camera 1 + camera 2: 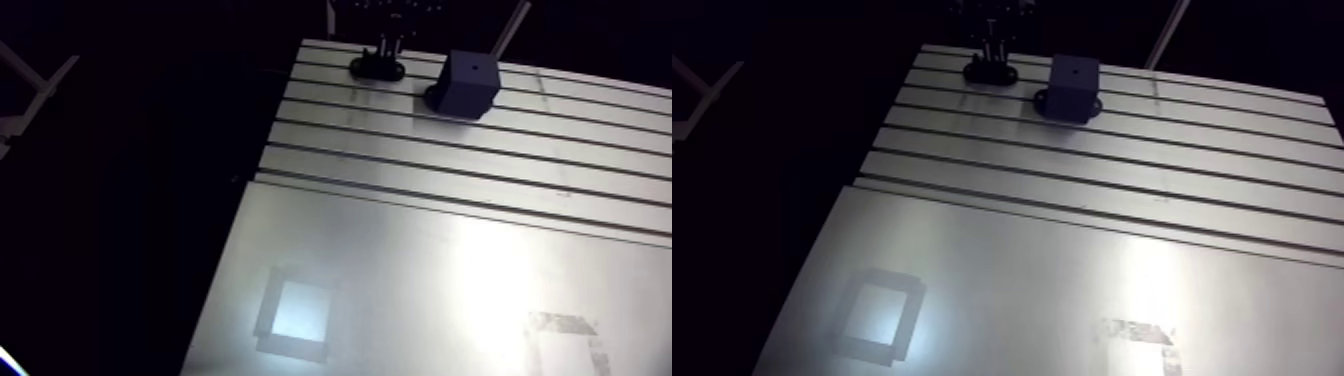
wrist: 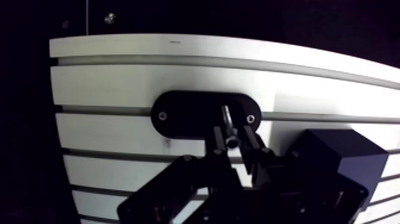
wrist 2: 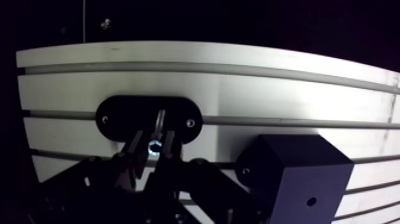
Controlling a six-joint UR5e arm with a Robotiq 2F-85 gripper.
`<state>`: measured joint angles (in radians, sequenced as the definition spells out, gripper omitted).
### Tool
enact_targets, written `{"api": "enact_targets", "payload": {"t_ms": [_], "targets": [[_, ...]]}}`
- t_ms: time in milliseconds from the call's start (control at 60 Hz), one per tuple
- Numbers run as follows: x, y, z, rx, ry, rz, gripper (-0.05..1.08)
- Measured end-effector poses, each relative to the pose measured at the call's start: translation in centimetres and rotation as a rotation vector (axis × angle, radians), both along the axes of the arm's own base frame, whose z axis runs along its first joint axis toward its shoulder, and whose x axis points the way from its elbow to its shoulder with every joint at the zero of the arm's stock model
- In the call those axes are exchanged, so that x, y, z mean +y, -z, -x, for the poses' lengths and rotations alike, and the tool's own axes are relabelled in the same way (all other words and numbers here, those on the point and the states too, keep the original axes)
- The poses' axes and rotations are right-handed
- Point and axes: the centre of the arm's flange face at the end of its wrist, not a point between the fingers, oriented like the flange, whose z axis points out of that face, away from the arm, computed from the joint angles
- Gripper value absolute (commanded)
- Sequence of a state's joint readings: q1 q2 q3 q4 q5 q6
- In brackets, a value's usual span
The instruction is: Pick up the M10 bolt and insert it into the hole until fully seated.
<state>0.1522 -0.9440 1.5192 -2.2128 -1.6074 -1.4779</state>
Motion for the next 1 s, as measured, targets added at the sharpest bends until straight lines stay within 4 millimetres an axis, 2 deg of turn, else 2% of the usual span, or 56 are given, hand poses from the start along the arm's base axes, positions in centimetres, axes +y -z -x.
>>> {"api": "enact_targets", "payload": {"t_ms": [333, 567, 750, 1000], "targets": [[0.1, -0.1, 0.1, 0.002, 0.001, 0.001, 0.79], [0.2, -1.1, 0.2, 0.017, 0.003, 0.005, 0.82], [0.4, -2.8, 0.3, 0.04, 0.003, 0.008, 0.83], [0.5, -6.5, 0.1, 0.087, -0.005, 0.014, 0.89]]}}
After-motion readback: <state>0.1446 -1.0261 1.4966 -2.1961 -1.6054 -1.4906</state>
